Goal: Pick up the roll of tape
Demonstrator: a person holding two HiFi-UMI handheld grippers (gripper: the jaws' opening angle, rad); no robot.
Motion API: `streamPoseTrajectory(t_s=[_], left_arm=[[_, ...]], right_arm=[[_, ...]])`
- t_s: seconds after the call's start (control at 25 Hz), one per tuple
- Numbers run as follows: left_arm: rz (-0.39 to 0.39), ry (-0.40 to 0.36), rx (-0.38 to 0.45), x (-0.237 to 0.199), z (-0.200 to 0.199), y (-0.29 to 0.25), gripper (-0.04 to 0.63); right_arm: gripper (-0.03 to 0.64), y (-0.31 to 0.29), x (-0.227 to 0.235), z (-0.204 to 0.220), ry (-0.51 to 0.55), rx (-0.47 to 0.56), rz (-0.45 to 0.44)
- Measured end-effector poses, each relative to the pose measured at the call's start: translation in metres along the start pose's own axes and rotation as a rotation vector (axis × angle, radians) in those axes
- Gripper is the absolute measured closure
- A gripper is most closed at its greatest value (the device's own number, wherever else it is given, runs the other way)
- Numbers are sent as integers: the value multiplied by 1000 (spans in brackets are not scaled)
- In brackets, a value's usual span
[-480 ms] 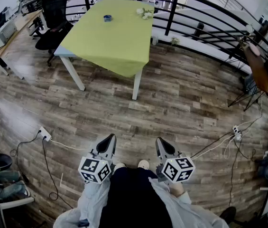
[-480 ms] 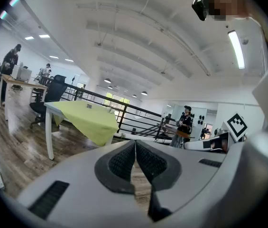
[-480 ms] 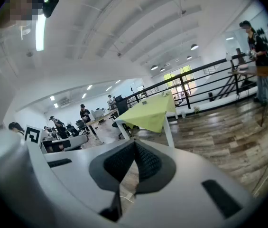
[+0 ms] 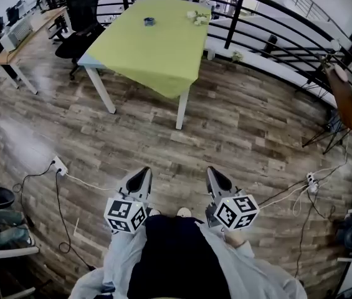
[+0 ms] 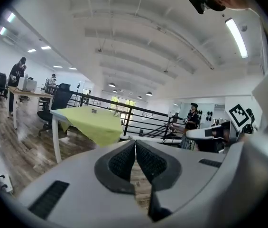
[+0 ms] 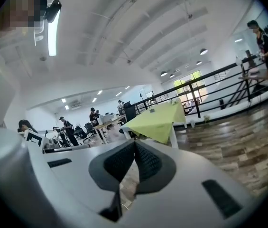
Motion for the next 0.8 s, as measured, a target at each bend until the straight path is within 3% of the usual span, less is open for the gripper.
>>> streamPoseTrajectory(t_s=[0.32, 0.8], left_arm=[[-49, 7, 7, -8, 1, -12, 574], [-82, -76, -28, 13, 4, -15, 574]], right_arm=[[607, -9, 3, 0, 106, -36, -8], [607, -3, 20, -3, 90, -42, -47]])
Point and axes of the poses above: the fingertips, and each gripper's own axes: y backward along the fingers, x to its right, z out of its underside, the point moved 4 cm from there along y, backward along the fingers, and after that the axes turned 1 degree about -z, right-handed, at the moved point
